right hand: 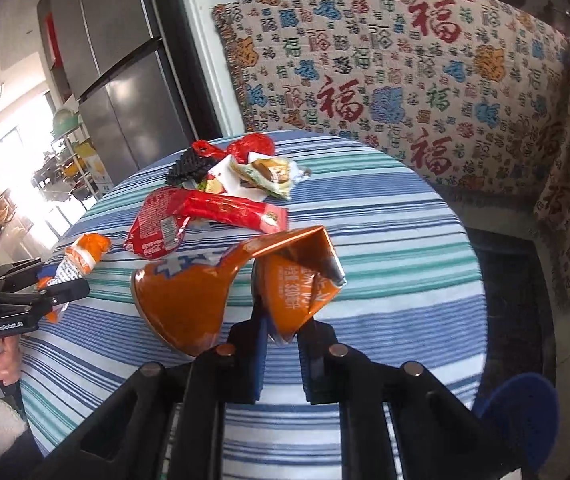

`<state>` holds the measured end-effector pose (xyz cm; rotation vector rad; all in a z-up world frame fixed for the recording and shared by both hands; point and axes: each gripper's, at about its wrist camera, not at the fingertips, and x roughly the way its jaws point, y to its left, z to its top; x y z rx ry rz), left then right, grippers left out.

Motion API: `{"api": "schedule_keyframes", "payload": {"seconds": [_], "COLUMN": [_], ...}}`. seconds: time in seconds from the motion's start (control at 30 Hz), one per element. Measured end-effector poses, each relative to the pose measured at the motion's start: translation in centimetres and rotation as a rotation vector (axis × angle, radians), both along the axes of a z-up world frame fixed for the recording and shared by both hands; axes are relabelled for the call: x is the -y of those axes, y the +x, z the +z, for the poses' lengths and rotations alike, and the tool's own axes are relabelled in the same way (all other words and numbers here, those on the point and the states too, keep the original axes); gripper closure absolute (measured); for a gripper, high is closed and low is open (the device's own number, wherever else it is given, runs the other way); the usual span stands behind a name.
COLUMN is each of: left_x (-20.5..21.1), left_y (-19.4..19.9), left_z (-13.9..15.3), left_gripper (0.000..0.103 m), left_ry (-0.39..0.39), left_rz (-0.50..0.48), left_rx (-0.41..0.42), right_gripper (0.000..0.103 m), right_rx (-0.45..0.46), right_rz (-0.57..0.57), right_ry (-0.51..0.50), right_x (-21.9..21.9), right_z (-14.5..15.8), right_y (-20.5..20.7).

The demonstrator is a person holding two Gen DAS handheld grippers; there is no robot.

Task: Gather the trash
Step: 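Carry the bundle and orange can over the blue wastebasket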

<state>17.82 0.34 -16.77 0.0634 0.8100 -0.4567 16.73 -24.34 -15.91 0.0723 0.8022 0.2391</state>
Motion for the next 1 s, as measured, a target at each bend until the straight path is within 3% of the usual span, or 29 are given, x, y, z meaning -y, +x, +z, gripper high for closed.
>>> {"api": "schedule_keyframes", "payload": {"seconds": [0.23,0.47,0.7,0.87,1.0], "left_x": [8.5,20.9,31.9,38.5,41.2], "left_y": [-3.1,-6.3,-7.9,-7.9,-7.7], "left_z": [2.5,5.0,4.6,2.8,1.6], "left_gripper": [0.054,0.054,0.054,0.054,0.054], "left_ry": [-0.051,-0.079,-0.106,-0.085,-0.08], "left_rz": [-0.163,-0.395,-0.555,-0.609,-0.621], "left_rx": [0.038,0.072,0.043,0.01,-0.017], "right_gripper": [0.089,0.089,0.089,0.089,0.089], "right_rx": [0.034,0.015,-0.088,-0.132,-0.164], "right_rz": [-0.148,-0.405,-0.59,-0.654,-0.672], "right_ry": [0.015,-0.05,-0.095,-0.086,-0.064], "right_x": [7.3,18.8,28.4,32.1,34.2], "right_z": [2.6,4.0,1.9,0.2,-1.5], "right_y": [-5.0,-12.0,-15.8,-15.9,-15.3]}}
